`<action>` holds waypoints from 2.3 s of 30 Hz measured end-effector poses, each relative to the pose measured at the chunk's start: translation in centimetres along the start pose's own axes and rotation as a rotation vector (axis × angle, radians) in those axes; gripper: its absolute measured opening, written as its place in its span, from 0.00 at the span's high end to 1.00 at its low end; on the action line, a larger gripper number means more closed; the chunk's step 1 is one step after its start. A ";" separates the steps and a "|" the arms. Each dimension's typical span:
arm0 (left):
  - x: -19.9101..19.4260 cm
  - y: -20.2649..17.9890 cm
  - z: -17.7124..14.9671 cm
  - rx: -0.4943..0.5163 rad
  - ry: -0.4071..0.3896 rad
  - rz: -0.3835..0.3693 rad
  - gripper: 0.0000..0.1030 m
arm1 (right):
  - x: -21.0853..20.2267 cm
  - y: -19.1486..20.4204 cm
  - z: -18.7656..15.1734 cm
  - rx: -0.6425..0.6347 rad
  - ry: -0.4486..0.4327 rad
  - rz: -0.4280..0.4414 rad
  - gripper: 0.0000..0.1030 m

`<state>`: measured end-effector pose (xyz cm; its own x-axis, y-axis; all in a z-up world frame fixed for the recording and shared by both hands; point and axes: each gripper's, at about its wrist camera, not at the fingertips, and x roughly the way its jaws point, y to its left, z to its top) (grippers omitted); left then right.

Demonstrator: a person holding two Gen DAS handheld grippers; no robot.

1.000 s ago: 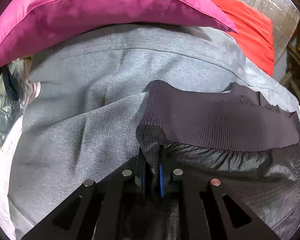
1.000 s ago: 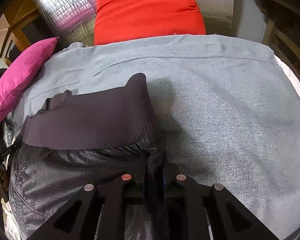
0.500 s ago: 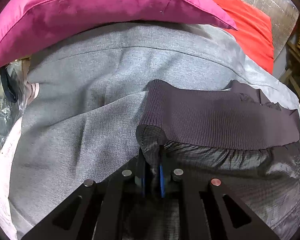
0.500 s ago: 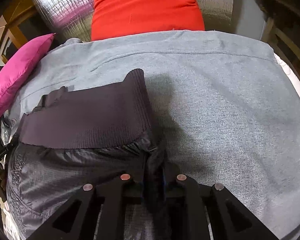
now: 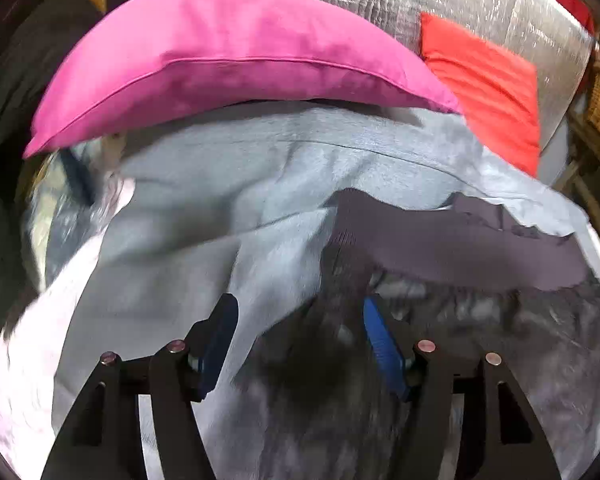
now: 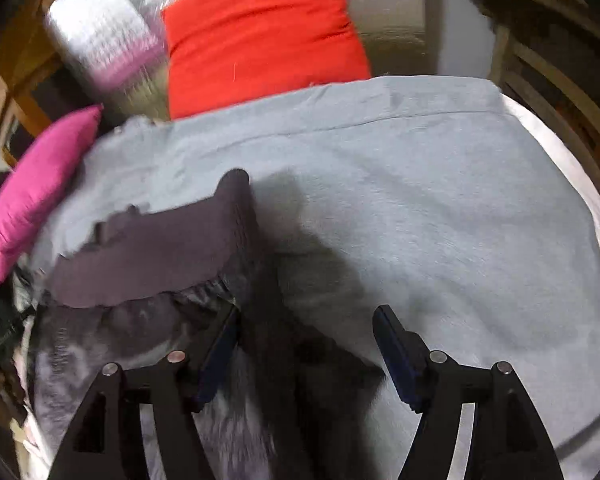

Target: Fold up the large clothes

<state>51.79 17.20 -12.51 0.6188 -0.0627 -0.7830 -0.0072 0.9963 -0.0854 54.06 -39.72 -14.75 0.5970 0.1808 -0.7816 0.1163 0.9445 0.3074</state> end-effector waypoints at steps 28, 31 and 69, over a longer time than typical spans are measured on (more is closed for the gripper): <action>-4.3 2.3 -8.0 -0.068 0.024 -0.090 0.49 | -4.6 -1.3 -7.2 0.068 -0.023 0.116 0.29; -5.2 3.1 -9.2 -0.090 0.021 -0.124 0.44 | -6.2 -1.7 -8.5 0.059 -0.045 0.137 0.27; -2.1 4.7 -9.5 -0.212 0.124 -0.162 0.29 | -6.4 -5.0 -11.8 0.213 -0.024 0.284 0.24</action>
<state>42.96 21.48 -17.10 0.5251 -0.2397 -0.8166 -0.0883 0.9390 -0.3323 40.31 -42.35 -17.69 0.6472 0.4193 -0.6366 0.1044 0.7785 0.6189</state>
